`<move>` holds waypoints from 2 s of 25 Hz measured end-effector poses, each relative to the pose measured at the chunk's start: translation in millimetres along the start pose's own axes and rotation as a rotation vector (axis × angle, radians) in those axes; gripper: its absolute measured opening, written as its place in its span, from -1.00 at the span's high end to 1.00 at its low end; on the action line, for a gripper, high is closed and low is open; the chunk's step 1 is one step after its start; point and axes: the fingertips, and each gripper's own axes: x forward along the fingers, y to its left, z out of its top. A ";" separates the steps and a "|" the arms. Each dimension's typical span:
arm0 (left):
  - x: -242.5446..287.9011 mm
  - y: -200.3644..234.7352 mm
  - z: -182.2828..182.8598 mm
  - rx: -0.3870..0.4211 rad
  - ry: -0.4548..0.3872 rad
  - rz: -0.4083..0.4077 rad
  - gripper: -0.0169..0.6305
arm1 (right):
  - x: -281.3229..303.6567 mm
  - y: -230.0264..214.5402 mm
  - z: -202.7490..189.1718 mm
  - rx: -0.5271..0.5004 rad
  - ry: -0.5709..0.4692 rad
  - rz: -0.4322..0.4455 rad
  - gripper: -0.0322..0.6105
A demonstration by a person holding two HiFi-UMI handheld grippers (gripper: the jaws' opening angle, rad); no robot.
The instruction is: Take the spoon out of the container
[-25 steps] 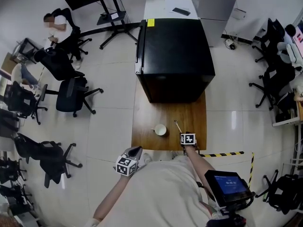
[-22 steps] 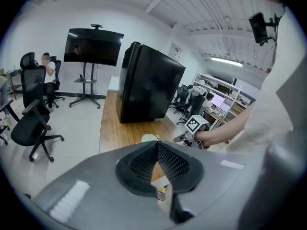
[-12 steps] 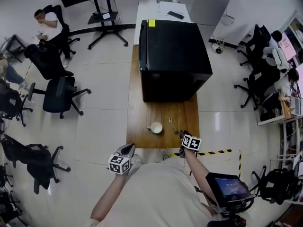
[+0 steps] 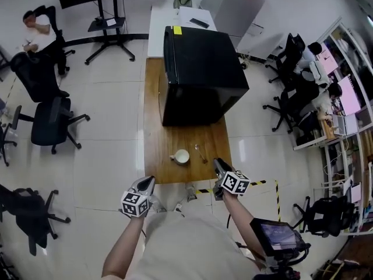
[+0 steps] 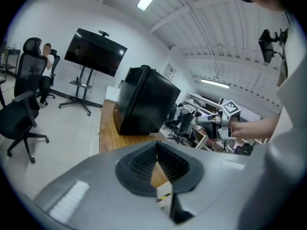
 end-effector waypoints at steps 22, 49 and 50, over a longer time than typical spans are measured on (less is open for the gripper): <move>-25.4 -110.7 -19.2 0.050 -0.031 0.109 0.96 | -130.3 3.9 -12.9 -0.205 -0.046 0.200 0.72; -49.5 -310.2 -194.6 0.003 0.054 0.185 0.95 | -295.7 -119.8 -116.9 -0.408 -0.049 0.150 0.76; -46.4 -311.8 -196.0 0.003 0.057 0.177 0.95 | -297.8 -124.6 -122.4 -0.398 -0.041 0.141 0.76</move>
